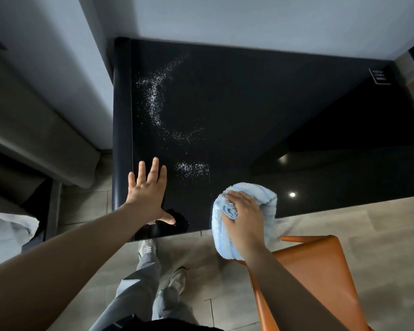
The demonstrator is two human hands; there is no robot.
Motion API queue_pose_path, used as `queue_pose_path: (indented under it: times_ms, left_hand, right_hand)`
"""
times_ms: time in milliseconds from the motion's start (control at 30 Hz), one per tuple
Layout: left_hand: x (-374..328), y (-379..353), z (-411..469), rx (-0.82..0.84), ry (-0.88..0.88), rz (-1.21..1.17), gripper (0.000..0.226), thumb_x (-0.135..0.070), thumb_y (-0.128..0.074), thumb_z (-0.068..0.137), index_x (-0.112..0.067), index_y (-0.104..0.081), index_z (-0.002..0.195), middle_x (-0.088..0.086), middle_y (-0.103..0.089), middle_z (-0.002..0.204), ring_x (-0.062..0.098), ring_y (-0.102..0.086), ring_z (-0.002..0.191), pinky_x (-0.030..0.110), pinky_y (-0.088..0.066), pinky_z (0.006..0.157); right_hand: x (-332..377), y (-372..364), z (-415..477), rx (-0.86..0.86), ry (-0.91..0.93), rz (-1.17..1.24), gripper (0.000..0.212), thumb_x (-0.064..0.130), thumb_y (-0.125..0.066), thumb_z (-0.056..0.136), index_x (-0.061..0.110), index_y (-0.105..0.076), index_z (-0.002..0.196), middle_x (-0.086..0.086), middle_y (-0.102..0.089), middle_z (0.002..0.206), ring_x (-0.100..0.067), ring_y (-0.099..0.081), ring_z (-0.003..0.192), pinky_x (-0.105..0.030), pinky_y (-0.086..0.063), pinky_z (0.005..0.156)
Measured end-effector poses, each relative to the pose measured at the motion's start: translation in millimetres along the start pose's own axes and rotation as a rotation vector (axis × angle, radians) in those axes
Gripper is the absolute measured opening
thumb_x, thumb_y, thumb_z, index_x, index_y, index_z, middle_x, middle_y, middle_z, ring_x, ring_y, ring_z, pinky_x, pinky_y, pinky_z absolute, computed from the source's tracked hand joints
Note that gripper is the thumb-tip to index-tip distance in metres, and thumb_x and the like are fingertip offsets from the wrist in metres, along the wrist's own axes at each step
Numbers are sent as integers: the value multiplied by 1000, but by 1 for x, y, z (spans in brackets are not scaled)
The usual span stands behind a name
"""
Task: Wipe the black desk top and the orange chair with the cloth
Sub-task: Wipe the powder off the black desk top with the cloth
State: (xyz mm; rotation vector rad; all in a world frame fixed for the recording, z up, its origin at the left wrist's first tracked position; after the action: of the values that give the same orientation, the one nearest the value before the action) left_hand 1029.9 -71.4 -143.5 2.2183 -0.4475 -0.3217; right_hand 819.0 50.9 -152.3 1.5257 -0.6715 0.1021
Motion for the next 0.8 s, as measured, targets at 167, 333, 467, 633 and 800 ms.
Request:
queue_pose_path:
  times_ms: [167, 333, 467, 633, 800]
  left_hand:
    - [-4, 3, -2, 0, 21, -1, 145, -68, -77, 56, -11, 17, 150, 11, 31, 155, 40, 21, 143, 54, 0, 117]
    - [-10, 3, -10, -18, 33, -40, 137, -62, -78, 63, -10, 13, 151, 11, 26, 157, 38, 16, 145, 49, -6, 119]
    - [-17, -10, -35, -55, 18, -92, 109, -52, -68, 81, -8, 2, 153, 9, 18, 160, 35, 8, 147, 46, -14, 120]
    - [-26, -21, -71, -26, -7, -116, 100, -52, -61, 87, -9, 0, 154, 8, 10, 161, 34, 3, 148, 45, -16, 119]
    - [-29, -6, -92, -36, -13, -148, 93, -50, -61, 88, -11, -7, 153, 8, -2, 161, 33, -7, 147, 45, -21, 118]
  right_hand:
    - [-3, 2, -25, 5, 31, 1, 40, 17, -73, 78, 21, -67, 117, 10, -63, 126, -10, -50, 125, -36, -40, 107]
    - [-7, 7, -55, -2, 29, 36, 41, 12, -77, 73, 19, -70, 113, 9, -64, 123, -12, -52, 121, -34, -45, 100]
    - [-14, 12, -83, 195, -63, 46, 38, 21, -67, 85, 22, -64, 122, 5, -59, 128, -17, -49, 122, -40, -41, 103]
    - [-19, 27, -113, 280, -176, 28, 25, 22, -58, 90, 22, -67, 113, 3, -66, 112, -15, -60, 107, -28, -44, 96]
    - [-5, 55, -110, 222, -203, 135, 31, 26, -62, 90, 21, -62, 121, 8, -53, 117, -13, -51, 113, -23, -38, 96]
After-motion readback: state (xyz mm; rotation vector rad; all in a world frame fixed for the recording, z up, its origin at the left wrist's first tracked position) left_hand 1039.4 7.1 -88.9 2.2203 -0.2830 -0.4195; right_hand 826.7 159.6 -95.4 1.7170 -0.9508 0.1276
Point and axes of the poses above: each hand's wrist, its own z-axis towards the middle knuckle, its own y-axis out of the back of the hand, x = y × z, the point moved 3 cm from there along z, towards the middle knuckle
